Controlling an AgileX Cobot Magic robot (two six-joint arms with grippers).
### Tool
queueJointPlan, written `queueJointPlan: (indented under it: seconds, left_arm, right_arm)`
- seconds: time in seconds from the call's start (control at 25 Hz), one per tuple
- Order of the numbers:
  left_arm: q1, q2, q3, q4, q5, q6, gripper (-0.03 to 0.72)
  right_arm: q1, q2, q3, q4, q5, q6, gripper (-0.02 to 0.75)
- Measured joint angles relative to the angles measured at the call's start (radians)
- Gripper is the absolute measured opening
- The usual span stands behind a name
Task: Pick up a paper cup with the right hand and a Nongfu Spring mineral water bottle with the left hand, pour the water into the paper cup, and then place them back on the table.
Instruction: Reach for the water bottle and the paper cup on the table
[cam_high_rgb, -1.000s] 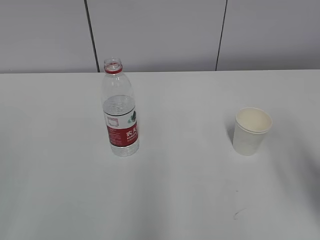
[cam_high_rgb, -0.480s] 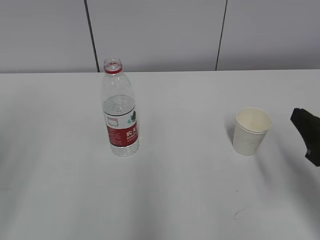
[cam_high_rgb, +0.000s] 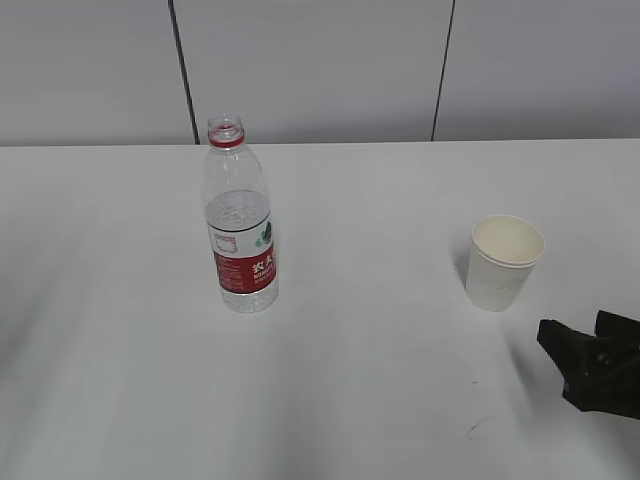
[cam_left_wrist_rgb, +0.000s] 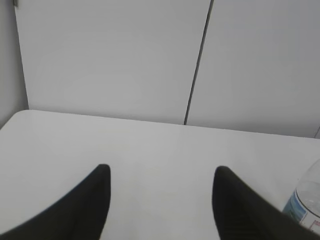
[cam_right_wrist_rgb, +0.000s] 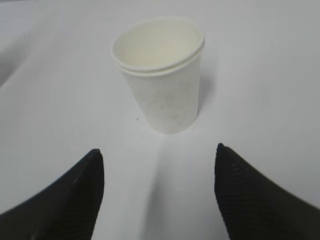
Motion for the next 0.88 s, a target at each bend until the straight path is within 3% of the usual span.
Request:
queueJointPlan:
  seconds: [0.32,0.6,0.88]
  left_arm:
    - [0.0,0.0,0.001,0.033,0.02,0.0,0.393]
    - [0.0,0.0,0.001,-0.009,0.12,0.003,0.393]
    - [-0.001,0.0,0.011,-0.01,0.099,0.03,0.393]
  right_arm:
    - [0.0,0.056,0.0,-0.007,-0.007,0.001,0.511]
    - [0.0,0.057,0.0,-0.001,-0.011,0.001,0.512]
    - [0.0,0.057,0.0,-0.001,-0.012,0.004,0.511]
